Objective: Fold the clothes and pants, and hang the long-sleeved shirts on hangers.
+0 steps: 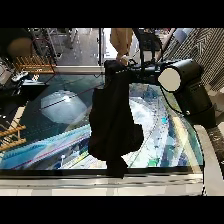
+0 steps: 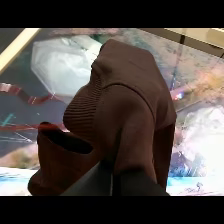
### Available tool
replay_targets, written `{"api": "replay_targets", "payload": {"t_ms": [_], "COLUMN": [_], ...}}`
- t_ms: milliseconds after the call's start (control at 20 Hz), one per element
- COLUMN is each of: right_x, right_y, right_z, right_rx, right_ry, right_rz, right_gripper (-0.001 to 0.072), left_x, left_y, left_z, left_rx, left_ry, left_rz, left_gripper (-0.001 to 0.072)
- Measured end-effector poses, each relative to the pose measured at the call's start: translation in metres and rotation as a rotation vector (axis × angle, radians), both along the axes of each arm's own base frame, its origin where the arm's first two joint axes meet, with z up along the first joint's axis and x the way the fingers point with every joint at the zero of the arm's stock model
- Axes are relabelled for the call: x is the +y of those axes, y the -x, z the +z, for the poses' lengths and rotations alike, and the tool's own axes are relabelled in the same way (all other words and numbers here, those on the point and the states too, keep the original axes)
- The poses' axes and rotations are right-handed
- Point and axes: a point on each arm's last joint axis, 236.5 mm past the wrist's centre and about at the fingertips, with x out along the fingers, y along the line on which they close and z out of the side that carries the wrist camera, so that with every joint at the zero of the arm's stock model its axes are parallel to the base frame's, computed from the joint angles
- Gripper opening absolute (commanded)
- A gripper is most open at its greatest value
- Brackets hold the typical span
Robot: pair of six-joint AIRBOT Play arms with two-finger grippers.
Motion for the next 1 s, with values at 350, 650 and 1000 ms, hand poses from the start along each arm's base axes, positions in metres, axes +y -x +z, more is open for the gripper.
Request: {"api": "replay_targets", "payload": {"t_ms": [350,650,1000], "right_x": [0.002,0.023,0.068], "right_y": [0.001,0.021,0.090], "right_z": [0.000,0.015,0.019], "right_rx": [0.004,-0.002,0.039], "right_ry": [-0.008,-0.049,0.002], "right_rz": [0.005,0.072,0.257], "right_gripper": [0.0024,0.0023,0.0024], "left_x": [-0.027,-0.049,-0.095], "left_y": [-0.001,-0.007,-0.009], "left_z": [0.015,0.009,0.004], "left_rx": [-0.042,-0.019,-0.005], "left_ry": [0.052,0.036,0.020], "left_rz": [-0.026,-0.025,-0.045], "left_gripper": [0.0013,0.0012,0.0012]}}
